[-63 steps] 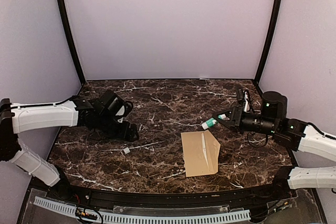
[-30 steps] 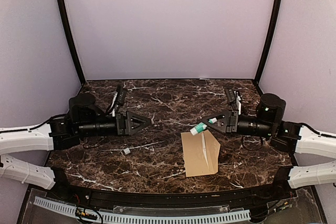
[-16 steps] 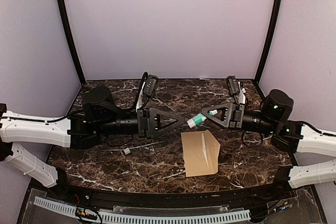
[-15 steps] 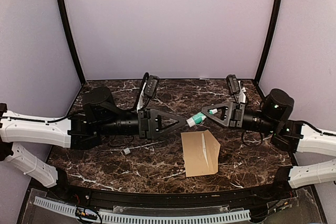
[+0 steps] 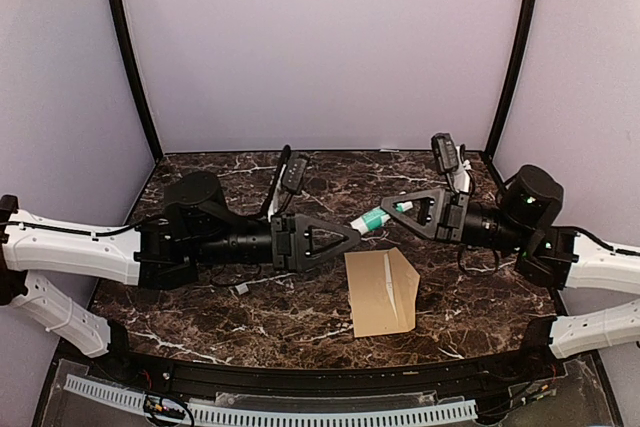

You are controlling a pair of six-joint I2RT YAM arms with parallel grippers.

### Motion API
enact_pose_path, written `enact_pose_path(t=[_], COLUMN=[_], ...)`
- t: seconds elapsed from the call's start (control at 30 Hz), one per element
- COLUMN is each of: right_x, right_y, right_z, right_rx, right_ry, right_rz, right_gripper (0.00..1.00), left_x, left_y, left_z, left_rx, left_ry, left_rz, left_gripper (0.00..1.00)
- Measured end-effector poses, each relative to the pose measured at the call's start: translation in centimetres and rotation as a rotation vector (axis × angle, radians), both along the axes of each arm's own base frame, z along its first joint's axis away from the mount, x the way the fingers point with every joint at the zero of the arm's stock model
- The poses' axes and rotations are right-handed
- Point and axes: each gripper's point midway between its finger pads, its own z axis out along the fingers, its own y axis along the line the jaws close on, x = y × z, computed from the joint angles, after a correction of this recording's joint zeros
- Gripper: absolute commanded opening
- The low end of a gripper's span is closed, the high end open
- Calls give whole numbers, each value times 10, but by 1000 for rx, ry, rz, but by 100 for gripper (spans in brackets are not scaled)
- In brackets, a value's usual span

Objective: Place the letter into the envelope and seal it
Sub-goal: Unscrew the solid glue.

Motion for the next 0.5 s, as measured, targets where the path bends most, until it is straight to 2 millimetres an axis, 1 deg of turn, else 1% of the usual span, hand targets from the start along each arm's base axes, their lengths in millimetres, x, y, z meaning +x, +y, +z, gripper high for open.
enact_pose_path(t=[0.1, 0.27, 0.4, 0.5], right_x=[0, -1, 0, 0], right_y=[4, 11, 14, 15], right_z=[1, 3, 1, -1], right_rx=[-3, -7, -15, -21], right_ry=[-7, -16, -20, -19], right_rz=[5, 14, 16, 18], right_gripper=[16, 16, 16, 17], left_x=[2, 5, 5, 6], left_y=[-4, -11, -12, -12], left_z=[-4, -4, -2, 2], left_rx=[10, 6, -6, -21], left_ry=[9, 19, 29, 32], left_rz=[0, -2, -2, 1], left_gripper=[77, 67, 57, 45])
